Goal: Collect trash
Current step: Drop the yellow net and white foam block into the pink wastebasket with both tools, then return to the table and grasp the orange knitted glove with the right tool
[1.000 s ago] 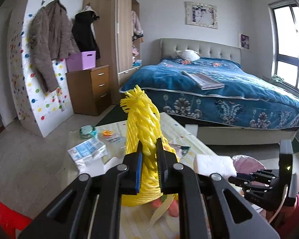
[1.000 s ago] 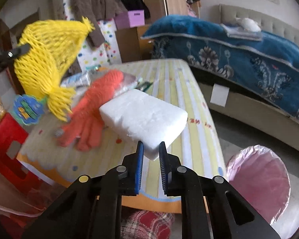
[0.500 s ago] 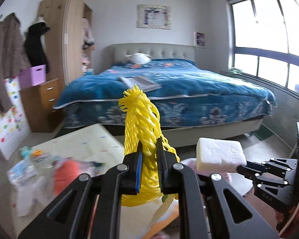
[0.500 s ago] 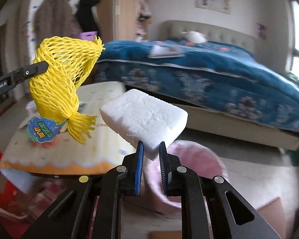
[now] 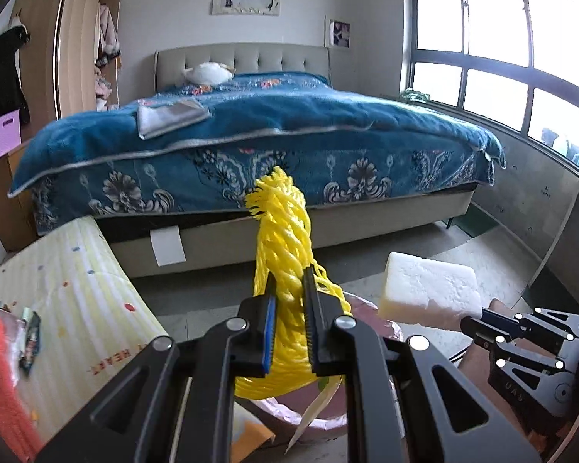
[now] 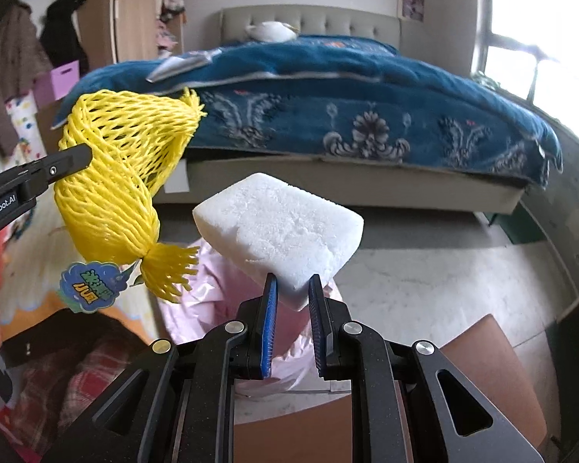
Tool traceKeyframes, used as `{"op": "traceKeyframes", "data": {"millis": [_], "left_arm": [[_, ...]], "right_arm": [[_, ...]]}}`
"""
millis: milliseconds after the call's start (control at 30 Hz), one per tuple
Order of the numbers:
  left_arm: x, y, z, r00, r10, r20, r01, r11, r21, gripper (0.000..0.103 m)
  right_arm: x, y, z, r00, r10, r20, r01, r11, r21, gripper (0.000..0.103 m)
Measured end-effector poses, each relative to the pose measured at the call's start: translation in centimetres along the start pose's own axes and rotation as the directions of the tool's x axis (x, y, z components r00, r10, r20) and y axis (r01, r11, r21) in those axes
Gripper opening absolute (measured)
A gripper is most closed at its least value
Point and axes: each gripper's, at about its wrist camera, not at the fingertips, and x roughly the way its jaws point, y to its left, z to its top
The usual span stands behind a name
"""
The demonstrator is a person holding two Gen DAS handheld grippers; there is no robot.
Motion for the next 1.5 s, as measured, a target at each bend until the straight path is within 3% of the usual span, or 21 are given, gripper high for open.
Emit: {"op": "traceKeyframes", "data": {"millis": [133, 200, 233, 267, 333, 600, 800, 933, 1133, 1233, 1367, 1500], "left_arm": [[2.6, 0.4, 0.2, 0.999, -0.003, -0.036, 0.002, 1.000, -0.011, 0.016], [3.8, 0.5, 0.3, 0.998, -0.002, -0.056, 0.001, 1.000, -0.019, 0.031], [4.2, 0.6, 0.4, 0.998, -0.003, -0.065, 0.002, 1.000, -0.024, 0.053], [4.8, 0.9, 0.4, 0.997, -0.008, -0.074, 0.005, 0.999, -0.038, 0.064], [4.9, 1.7, 0.4, 0.997, -0.010, -0.081, 0.005, 0.998, -0.056, 0.064], [0.7, 5.0, 0.4, 0.997, 0.058, -0.056, -0.063, 0.994, -0.094, 0.064], [-4.7, 7.5, -0.2, 0.992, 0.128, -0.022, -0.129, 0.985, -0.115, 0.064], [-8.3, 9.3, -1.3, 0.981, 0.193, -0.022, -0.194, 0.973, -0.123, 0.065], [-14.1, 13.9, -3.7, 0.952, 0.303, -0.049, -0.307, 0.936, -0.174, 0.067], [-17.2, 16.8, -5.2, 0.930, 0.364, -0.058, -0.368, 0.904, -0.220, 0.071], [-20.8, 20.6, -7.5, 0.880, 0.465, -0.093, -0.472, 0.839, -0.270, 0.076], [-23.5, 24.6, -10.5, 0.829, 0.541, -0.141, -0.555, 0.765, -0.328, 0.077]], "right_arm": [[2.9, 0.0, 0.4, 0.999, 0.008, -0.034, -0.007, 1.000, 0.026, 0.018], [4.3, 0.1, 0.6, 0.999, 0.016, -0.046, -0.014, 0.999, 0.030, 0.022], [5.2, 0.2, 0.5, 0.998, 0.024, -0.059, -0.023, 0.999, 0.032, 0.025], [6.0, 0.3, 0.4, 0.996, 0.042, -0.075, -0.040, 0.999, 0.034, 0.034], [6.5, 0.3, 0.2, 0.995, 0.034, -0.093, -0.030, 0.999, 0.041, 0.042], [3.3, 0.5, -0.4, 0.997, 0.055, -0.046, -0.053, 0.998, 0.043, 0.043], [-1.3, 2.9, 0.0, 0.988, 0.147, 0.043, -0.146, 0.989, -0.011, 0.043], [-3.9, 6.0, 0.4, 0.967, 0.246, 0.065, -0.243, 0.969, -0.045, 0.043], [-7.3, 13.1, 0.9, 0.922, 0.381, 0.077, -0.363, 0.914, -0.180, 0.049], [-8.1, 16.5, 1.1, 0.898, 0.435, 0.065, -0.410, 0.881, -0.235, 0.052], [-8.7, 21.0, 1.0, 0.872, 0.487, 0.053, -0.451, 0.840, -0.302, 0.059], [-8.8, 25.9, 0.9, 0.843, 0.537, 0.038, -0.487, 0.791, -0.369, 0.060]]}}
